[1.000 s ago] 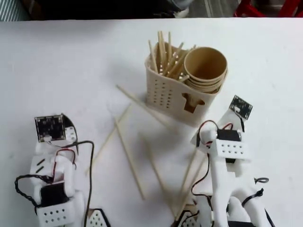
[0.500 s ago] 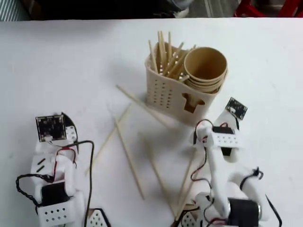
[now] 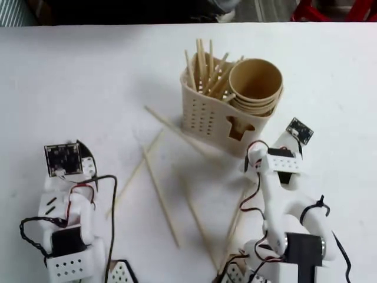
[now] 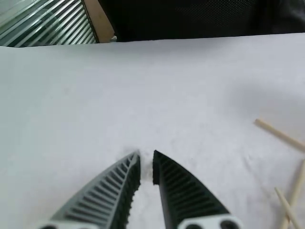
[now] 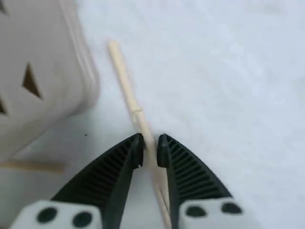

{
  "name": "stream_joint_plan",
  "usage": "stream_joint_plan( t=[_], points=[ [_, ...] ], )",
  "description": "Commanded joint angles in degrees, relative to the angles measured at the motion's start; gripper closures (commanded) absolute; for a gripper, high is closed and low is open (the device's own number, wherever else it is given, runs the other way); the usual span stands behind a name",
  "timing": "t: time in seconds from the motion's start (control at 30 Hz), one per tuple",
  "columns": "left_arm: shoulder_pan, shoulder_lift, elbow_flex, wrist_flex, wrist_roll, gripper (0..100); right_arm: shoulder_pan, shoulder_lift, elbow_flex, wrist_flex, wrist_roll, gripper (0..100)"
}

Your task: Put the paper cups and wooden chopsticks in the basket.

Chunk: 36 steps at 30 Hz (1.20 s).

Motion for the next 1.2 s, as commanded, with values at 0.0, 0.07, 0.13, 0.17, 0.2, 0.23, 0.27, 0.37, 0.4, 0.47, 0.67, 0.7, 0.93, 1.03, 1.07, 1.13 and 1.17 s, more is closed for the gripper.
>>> stream_joint_plan(
  t=[0.0, 0.07, 0.13, 0.17, 0.2, 0.23, 0.27, 0.37, 0.4, 0.47, 0.67, 0.7, 0.93, 1.03, 1.07, 1.13, 1.17],
  points=[
    [-0.13, -0.75, -0.26, -1.41, -0.53, 93, 2.24, 0.75, -1.05, -0.92, -0.09, 96.6],
    [-0.13, -0.75, -0.26, -1.41, -0.53, 93, 3.38, 0.66, -1.23, -0.92, 0.0, 98.0],
    [-0.13, -0.75, -0.26, -1.41, -0.53, 93, 4.7, 0.66, -2.2, -0.75, 1.58, 98.1],
    [-0.13, -0.75, -0.26, -1.41, -0.53, 93, 5.67, 0.66, -2.64, -0.75, 2.73, 98.1],
    [-0.13, -0.75, -0.26, -1.41, -0.53, 93, 6.73, 0.66, -3.08, -0.75, 3.52, 98.1],
    [-0.13, -0.75, -0.26, -1.41, -0.53, 93, 7.78, 0.66, -3.6, -0.66, 4.04, 98.1],
    [-0.13, -0.75, -0.26, -1.41, -0.53, 93, 8.48, 0.66, -3.96, -0.57, 4.4, 98.1],
    [-0.13, -0.75, -0.26, -1.41, -0.53, 93, 9.63, 0.66, -4.13, -0.57, 4.48, 98.1],
    [-0.04, -0.75, -0.26, -1.41, -0.53, 93, 10.07, 0.66, -4.31, -0.57, 5.1, 98.1],
    [0.48, -0.75, -0.26, -1.41, -0.53, 93, 11.82, 0.13, -5.1, -0.57, 7.65, 98.1],
    [1.19, -0.75, -0.18, -1.41, -0.53, 93, 17.89, -7.34, -7.03, -0.57, 13.54, 98.1],
    [1.1, -0.75, -0.18, -1.41, -0.53, 93, 18.68, -8.84, -7.03, -0.57, 14.07, 98.1],
    [1.1, -0.75, -0.18, -1.32, -0.53, 93, 22.81, -17.1, -5.1, -0.48, 14.59, 98.1],
    [1.1, -0.75, -0.18, -1.32, -0.53, 93, 24.13, -20.62, -3.43, -0.48, 15.12, 98.1],
    [1.1, -0.75, -0.18, -1.32, -0.53, 93, 24.31, -21.85, -2.81, -0.48, 15.56, 98.1],
    [1.1, -0.75, -0.18, -1.32, -0.53, 93, 24.31, -24.4, -1.85, -0.48, 15.82, 98.1],
    [1.1, -0.75, -0.18, -1.32, -0.53, 93, 24.31, -25.71, -1.58, -0.48, 15.74, 98.1]
  ],
)
